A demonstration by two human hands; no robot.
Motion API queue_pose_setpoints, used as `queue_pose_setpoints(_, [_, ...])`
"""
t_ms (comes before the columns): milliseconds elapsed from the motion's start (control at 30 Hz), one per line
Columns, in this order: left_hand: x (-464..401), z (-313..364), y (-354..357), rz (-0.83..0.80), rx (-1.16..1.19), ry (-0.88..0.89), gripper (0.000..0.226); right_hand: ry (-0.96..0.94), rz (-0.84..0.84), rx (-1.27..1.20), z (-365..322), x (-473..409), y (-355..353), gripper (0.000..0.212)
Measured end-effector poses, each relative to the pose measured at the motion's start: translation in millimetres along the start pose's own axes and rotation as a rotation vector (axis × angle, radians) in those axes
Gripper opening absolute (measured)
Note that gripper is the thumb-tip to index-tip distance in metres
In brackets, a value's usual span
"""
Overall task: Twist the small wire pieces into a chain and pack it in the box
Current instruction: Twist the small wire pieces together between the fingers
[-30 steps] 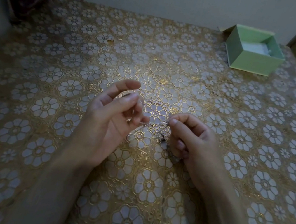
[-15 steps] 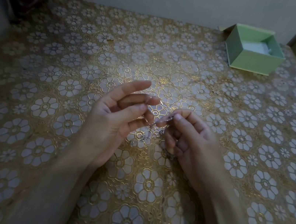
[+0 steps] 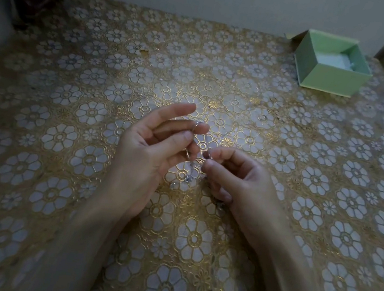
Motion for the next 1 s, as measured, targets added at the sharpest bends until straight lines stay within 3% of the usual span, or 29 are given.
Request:
queue_pose_setpoints(433, [0, -1, 1, -0.039, 0.027, 0.02, 0.028, -0.06, 0.015, 0.275, -3, 1, 9, 0.011])
queue_pose_setpoints(1000, [0, 3, -3, -0.06, 0.111, -0.029, 0.028, -0.056, 0.012, 0.191, -6, 4, 10, 0.021])
Point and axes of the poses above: each hand's wrist, its own x-axis away from the middle knuckle, its own y-axis out of the palm, z = x × y, the point moved 1 cm from there along -x, towards the middle knuckle, and after that the axes turned 3 degrees about -x, right-handed, at the moved point
